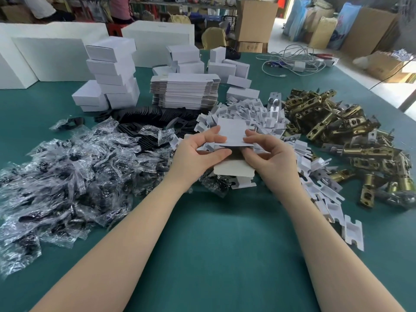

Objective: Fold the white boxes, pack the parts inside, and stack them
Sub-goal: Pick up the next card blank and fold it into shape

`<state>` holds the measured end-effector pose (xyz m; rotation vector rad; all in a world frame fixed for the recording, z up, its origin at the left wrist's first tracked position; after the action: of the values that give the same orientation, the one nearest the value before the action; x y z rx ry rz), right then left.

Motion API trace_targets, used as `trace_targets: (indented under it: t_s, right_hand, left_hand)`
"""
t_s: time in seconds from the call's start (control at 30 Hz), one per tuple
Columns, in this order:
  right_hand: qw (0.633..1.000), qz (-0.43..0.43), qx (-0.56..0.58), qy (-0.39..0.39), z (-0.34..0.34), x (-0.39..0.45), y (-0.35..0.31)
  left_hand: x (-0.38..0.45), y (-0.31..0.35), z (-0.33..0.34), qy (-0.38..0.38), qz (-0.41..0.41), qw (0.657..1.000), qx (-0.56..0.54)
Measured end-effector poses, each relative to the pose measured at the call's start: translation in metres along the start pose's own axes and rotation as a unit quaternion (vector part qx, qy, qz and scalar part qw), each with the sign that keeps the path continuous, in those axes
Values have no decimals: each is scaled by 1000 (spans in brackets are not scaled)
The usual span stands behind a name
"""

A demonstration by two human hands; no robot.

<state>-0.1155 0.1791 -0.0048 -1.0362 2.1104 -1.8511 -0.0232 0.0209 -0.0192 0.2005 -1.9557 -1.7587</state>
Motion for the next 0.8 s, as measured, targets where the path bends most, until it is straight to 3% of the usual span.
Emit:
trace_targets:
  t_s: [0.33,0.5,0.8]
  right_hand:
    - [995,-7,94,-23,5,-3,-7]
    - [995,-62,5,-83,21,-8,-20]
    - [981,-149,-114,-49,11,-6,-27]
  left_hand:
    - [0,0,-6,39,-6,991,-132]
    - [-2,0,-7,47,2,986,-160]
    - [-7,5,7,-13,-15,992,-127]
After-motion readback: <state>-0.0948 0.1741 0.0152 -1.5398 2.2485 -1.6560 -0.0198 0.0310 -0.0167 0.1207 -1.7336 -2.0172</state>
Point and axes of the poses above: each hand's wrist, its own x-axis towards the middle knuckle, its own z-axis out of the palm, y = z × x, the point moved 10 cm from there along x, towards the middle knuckle, and after that the axes turned 4 degrees about -y, right-handed, at the moved point
